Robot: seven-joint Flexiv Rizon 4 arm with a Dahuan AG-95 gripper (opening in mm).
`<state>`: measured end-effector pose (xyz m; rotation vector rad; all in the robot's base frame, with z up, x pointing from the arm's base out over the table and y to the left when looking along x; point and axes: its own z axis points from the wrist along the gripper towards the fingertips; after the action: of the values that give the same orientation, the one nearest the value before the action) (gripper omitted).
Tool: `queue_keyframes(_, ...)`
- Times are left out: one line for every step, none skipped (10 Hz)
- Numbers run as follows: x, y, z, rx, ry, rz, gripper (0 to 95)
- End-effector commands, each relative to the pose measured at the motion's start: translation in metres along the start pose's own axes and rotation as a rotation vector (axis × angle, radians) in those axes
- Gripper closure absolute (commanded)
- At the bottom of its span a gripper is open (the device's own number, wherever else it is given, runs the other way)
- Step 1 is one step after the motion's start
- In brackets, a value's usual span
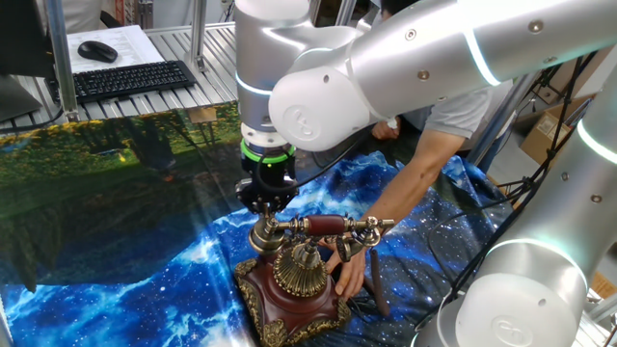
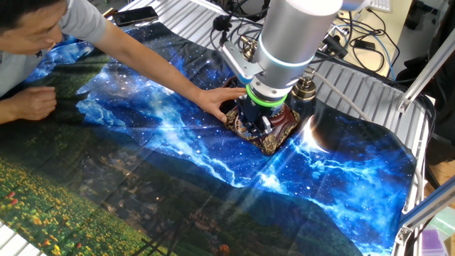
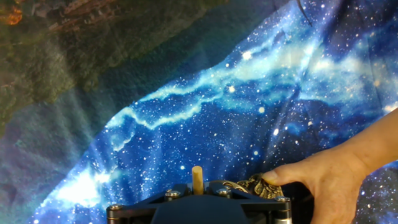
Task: Dial a number on an old rotary phone
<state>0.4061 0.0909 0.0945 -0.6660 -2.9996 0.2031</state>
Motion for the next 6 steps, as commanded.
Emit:
queue_keyframes(0.0007, 0.0018, 0.0005, 0.008, -0.013, 0.000, 95.0)
queue_keyframes(0.0012, 0.0028, 0.0007, 0.010, -0.018, 0.003, 95.0)
queue_keyframes(0.0010, 0.0041, 0.0012, 0.025, -0.031, -0.001, 95.0)
queue_keyframes(0.0009, 0.0045, 0.0014, 0.027, -0.033, -0.001, 95.0)
queue_keyframes(0.0006, 0.0054, 0.0018, 0.031, -0.042, 0.000, 95.0)
queue_keyframes(0.0001, 0.0058, 0.0016, 0.037, -0.049, -0.002, 95.0)
